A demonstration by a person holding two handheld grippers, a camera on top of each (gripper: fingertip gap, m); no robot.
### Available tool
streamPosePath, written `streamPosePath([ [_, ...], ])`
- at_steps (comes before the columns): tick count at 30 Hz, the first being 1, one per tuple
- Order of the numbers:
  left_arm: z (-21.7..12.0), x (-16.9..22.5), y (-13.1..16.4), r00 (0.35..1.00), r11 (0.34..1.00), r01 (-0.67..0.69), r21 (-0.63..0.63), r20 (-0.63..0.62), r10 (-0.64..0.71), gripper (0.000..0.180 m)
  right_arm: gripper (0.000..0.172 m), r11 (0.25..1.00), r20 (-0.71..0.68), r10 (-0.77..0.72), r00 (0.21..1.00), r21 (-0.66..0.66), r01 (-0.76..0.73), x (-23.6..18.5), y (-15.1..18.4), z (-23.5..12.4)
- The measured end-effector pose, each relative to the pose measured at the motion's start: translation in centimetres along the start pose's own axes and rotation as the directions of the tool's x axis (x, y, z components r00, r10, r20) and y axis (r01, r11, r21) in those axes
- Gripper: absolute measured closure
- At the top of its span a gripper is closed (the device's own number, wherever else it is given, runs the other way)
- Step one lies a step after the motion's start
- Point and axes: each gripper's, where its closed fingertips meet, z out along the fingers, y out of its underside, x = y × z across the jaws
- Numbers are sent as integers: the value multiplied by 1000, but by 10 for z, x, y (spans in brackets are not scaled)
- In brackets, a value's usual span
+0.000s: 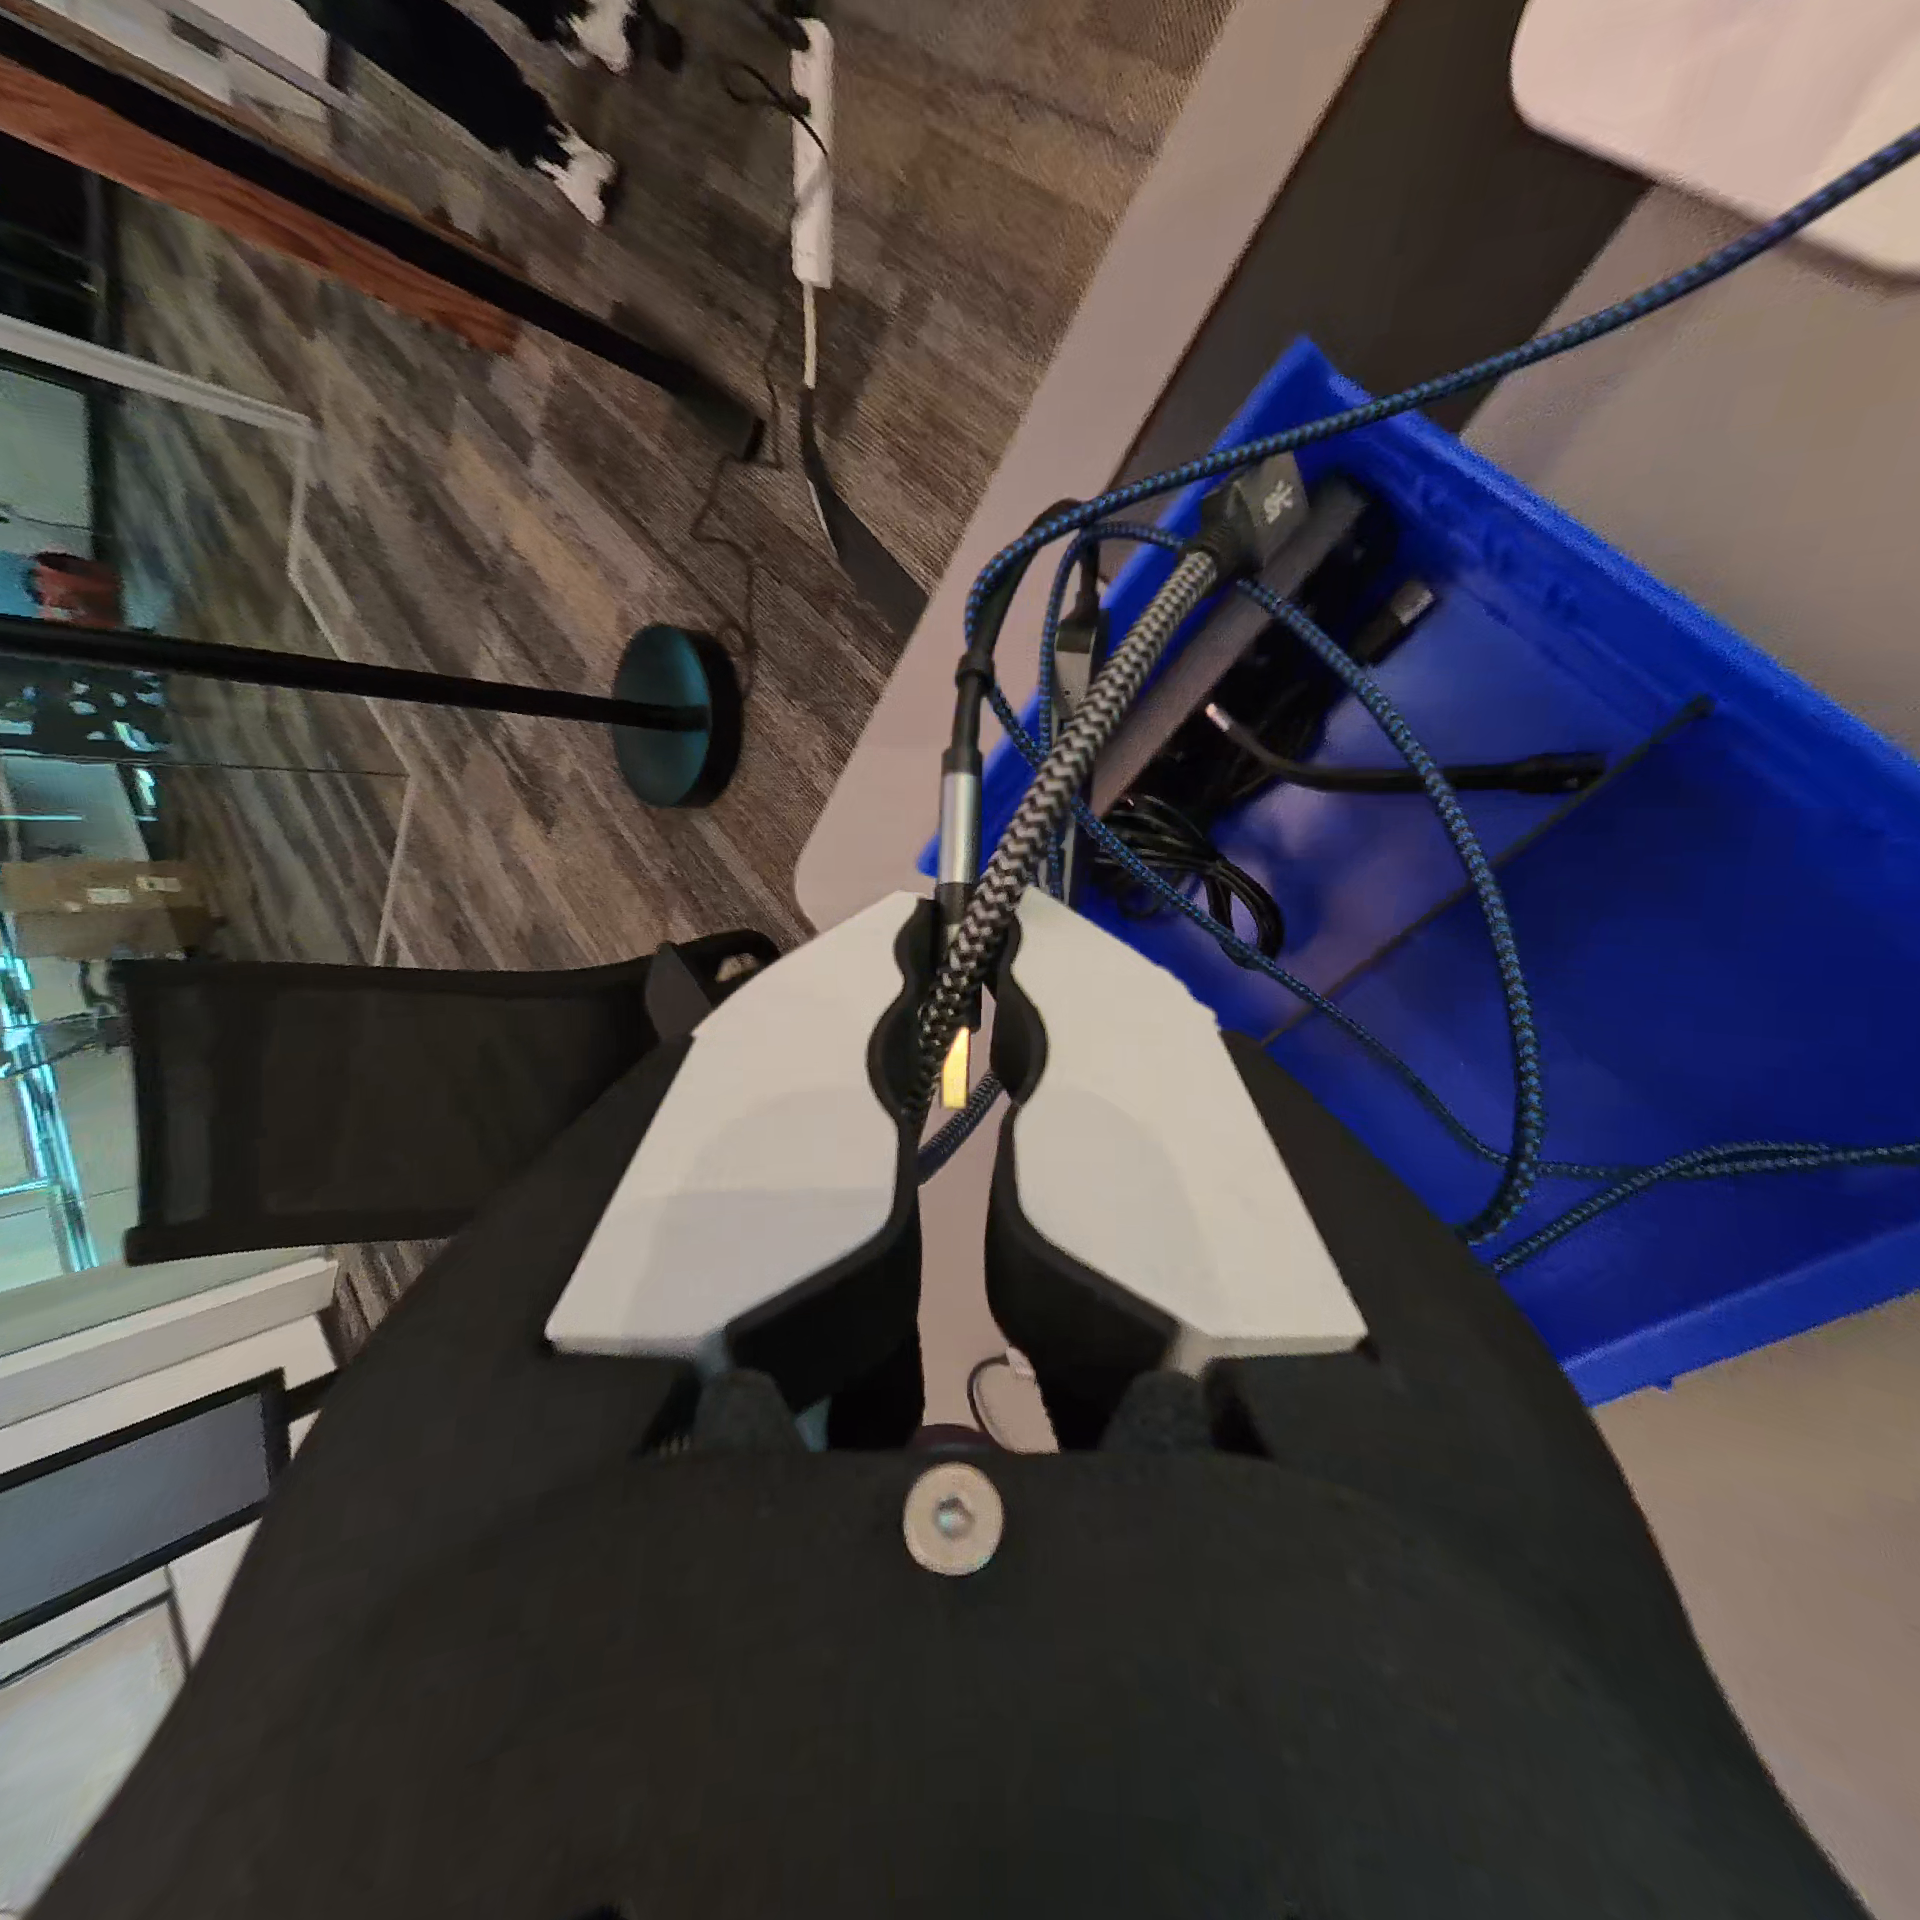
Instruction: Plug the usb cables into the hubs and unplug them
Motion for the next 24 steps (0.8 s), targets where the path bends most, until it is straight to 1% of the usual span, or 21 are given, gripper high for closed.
streamPosePath([
  [3,-33,-10,-16,997,996,20,87,76,-27,172,75,1000,0,0,1000,0,0,0,0,0],
  [5,-58,-10,-27,991,993,2,122,129,-17,172,75,1000,0,0,1000,0,0,0,0,0],
  [8,-95,2,-46,983,980,9,199,178,-45,172,74,1000,-2,2,1000,-1,-2,1,0,0],
  [10,-114,23,-60,982,967,12,253,179,-59,172,72,1000,-7,4,1000,2,-4,2,0,0],
  [14,-139,86,-91,989,942,-6,336,140,-44,172,71,999,-8,34,999,38,-34,6,-4,-5],
  [17,-147,151,-115,996,927,-56,371,83,27,172,71,999,-37,45,998,20,-45,14,4,-8],
  [19,-143,202,-129,997,917,-74,393,21,72,172,71,999,-53,54,997,10,-53,18,8,-10],
  [22,-125,271,-138,991,921,-116,373,-19,132,172,74,996,-69,76,995,44,-73,24,7,-16],
  [24,-112,302,-136,986,928,-160,337,20,163,172,74,994,-70,99,993,45,-96,28,10,-19],
])
